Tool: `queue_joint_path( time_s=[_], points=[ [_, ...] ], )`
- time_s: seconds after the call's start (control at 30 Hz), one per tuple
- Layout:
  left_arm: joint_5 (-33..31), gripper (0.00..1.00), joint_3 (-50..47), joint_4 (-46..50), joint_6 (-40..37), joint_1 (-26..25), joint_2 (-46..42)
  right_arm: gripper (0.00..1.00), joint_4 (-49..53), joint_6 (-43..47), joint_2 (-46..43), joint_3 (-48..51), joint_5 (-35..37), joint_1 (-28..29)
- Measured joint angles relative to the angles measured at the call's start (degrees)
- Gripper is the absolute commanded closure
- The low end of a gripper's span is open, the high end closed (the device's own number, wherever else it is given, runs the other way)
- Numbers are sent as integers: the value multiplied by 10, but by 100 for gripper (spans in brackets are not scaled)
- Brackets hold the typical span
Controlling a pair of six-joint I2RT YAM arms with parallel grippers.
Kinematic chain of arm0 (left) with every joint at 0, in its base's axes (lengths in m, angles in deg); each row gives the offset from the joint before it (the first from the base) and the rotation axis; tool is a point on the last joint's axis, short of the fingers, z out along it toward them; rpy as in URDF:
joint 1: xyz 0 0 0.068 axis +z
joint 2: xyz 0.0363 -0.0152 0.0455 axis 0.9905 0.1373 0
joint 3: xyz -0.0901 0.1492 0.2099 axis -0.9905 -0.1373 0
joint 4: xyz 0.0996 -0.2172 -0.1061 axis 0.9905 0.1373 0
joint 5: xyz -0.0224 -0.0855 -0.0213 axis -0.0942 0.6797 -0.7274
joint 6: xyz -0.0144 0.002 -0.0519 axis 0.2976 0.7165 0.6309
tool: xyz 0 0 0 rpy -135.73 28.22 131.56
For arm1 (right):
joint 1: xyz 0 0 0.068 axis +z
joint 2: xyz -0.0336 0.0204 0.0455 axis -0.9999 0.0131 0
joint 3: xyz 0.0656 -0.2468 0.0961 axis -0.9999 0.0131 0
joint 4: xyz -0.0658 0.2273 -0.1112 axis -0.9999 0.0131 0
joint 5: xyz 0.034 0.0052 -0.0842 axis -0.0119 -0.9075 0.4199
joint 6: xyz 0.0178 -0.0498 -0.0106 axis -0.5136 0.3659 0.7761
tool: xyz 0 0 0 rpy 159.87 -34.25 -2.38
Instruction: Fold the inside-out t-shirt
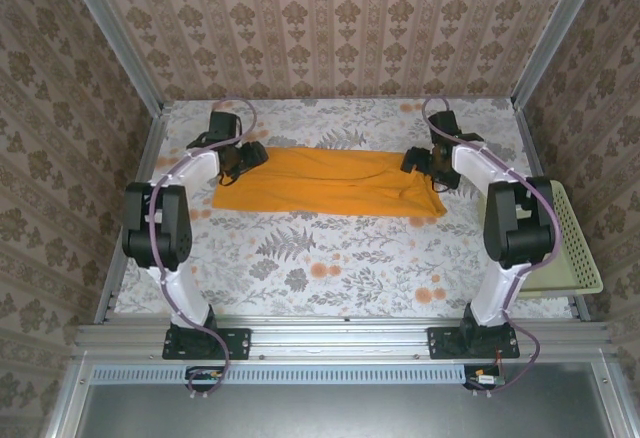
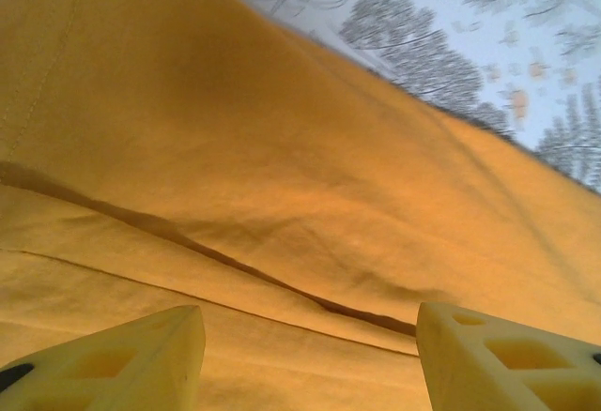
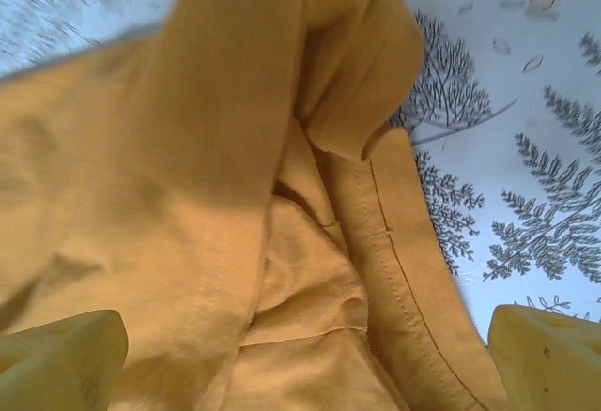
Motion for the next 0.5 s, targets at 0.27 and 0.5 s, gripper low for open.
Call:
queue_joint_path(
  time_s=[0.27,0.5],
  points=[
    [13,38,7,-7,-6,32,72,1,12,5,51,-23,-5,3],
    [19,38,-60,-95,28,42,45,8,45,17,104,-68,-9,25]
  ],
)
